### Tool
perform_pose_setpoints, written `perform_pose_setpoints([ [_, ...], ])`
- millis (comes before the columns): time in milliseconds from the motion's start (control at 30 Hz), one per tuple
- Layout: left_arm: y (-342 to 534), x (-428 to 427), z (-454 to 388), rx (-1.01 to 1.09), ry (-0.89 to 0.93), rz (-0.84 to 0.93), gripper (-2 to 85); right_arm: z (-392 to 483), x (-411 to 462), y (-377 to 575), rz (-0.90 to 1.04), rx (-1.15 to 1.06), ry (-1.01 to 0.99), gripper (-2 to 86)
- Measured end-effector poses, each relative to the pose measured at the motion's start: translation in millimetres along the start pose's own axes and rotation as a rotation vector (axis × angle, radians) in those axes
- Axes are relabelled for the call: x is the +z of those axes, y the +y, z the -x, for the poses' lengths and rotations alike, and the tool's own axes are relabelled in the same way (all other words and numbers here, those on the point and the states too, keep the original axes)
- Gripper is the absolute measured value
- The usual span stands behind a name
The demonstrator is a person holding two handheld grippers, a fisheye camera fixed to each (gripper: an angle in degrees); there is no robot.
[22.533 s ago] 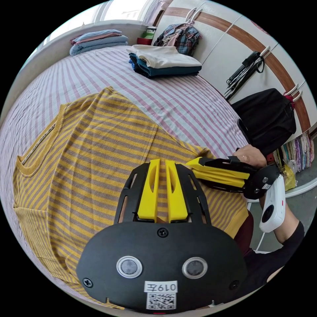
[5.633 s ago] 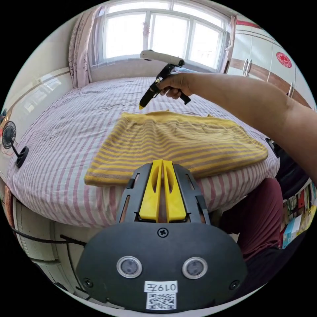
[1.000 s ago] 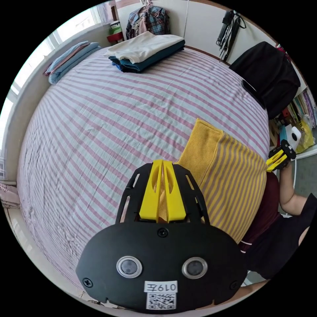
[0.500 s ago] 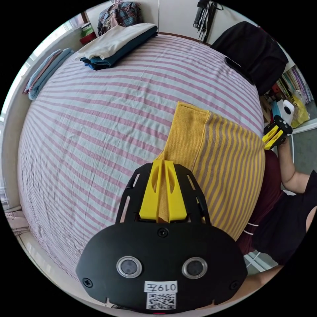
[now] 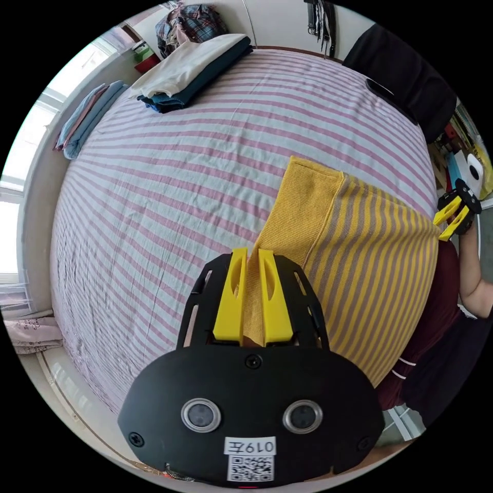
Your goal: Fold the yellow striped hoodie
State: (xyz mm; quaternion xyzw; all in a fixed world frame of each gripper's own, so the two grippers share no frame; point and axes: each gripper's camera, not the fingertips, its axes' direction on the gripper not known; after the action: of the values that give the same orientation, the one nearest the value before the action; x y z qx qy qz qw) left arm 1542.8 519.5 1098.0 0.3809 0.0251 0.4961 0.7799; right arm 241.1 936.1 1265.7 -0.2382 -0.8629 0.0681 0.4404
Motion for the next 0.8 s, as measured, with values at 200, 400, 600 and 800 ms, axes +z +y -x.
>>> perform_pose_setpoints([
  [200,58,-45,51,-0.131,0.187,-0.190,6.7,40,-9,13,-0.043,-0.001,0.107,6.4],
  [400,123,-33,75,-0.129,0.231,-0.064,7.3,134,37,-6,-0.147,-0.233,-0.060,8.5],
  [600,156,-26,83,-0.127,0.195,-0.005,7.7,244,165,-14,0.117,-0.559,0.173,11.7],
  [800,170,-19,91,-0.125,0.166,0.049,7.1,285,226,1,0.141,-0.675,0.136,10.8],
])
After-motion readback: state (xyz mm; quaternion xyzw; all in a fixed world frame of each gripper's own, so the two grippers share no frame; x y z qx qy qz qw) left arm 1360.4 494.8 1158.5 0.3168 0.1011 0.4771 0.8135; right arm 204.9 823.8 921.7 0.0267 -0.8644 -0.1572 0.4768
